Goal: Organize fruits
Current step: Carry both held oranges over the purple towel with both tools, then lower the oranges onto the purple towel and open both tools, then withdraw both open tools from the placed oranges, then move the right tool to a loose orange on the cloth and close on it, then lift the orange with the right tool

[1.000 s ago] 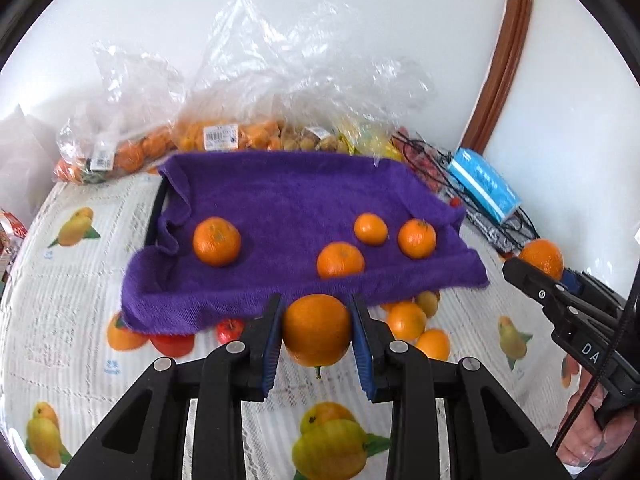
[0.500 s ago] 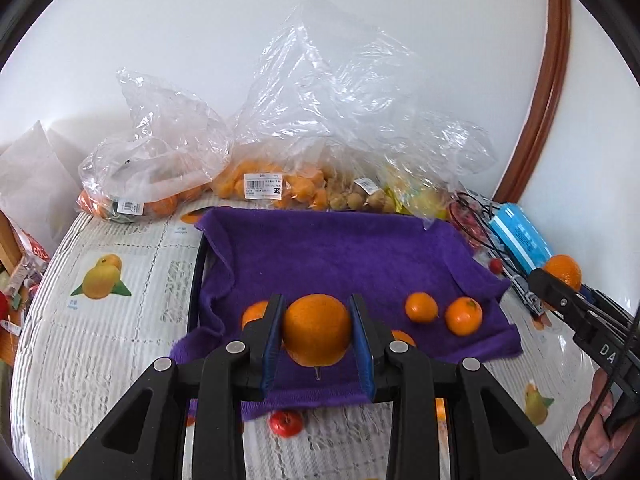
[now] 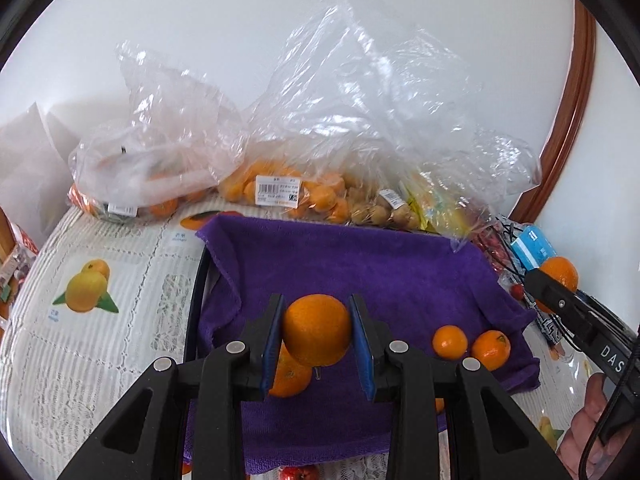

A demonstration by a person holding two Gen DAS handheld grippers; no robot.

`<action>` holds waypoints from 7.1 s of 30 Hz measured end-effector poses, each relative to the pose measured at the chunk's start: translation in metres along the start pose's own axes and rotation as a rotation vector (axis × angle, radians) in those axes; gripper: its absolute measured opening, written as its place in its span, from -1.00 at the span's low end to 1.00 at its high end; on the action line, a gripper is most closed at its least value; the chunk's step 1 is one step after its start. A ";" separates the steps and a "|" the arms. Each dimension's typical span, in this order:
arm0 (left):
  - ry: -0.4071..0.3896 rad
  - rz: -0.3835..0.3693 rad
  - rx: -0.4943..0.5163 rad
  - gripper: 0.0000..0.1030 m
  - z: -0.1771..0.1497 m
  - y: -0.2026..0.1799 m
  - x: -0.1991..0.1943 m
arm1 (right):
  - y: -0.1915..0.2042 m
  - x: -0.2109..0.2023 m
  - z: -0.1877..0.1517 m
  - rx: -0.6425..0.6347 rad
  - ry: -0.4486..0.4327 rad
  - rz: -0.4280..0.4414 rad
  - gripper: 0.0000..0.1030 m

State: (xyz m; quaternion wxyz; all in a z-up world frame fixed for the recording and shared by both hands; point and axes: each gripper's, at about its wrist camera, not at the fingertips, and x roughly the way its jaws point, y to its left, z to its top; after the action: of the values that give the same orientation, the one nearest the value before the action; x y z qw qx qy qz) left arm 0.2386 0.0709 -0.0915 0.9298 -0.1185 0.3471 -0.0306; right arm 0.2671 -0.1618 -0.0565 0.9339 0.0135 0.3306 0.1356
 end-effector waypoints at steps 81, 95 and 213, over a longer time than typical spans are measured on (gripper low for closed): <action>0.068 -0.029 0.035 -0.41 -0.024 -0.007 0.021 | 0.004 0.040 -0.034 -0.064 0.083 -0.062 -0.14; 0.060 -0.045 0.027 -0.22 -0.023 -0.005 0.017 | 0.004 0.040 -0.035 -0.056 0.080 -0.061 -0.04; 0.098 -0.197 0.079 0.11 -0.083 -0.040 -0.049 | -0.025 -0.094 -0.106 0.016 0.085 -0.174 -0.32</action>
State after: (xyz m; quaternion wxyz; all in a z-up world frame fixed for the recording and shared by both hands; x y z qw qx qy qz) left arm 0.1484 0.0226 -0.1112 0.9081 -0.1134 0.3775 -0.1412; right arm 0.1367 -0.2173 -0.0845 0.9272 -0.0135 0.3708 0.0519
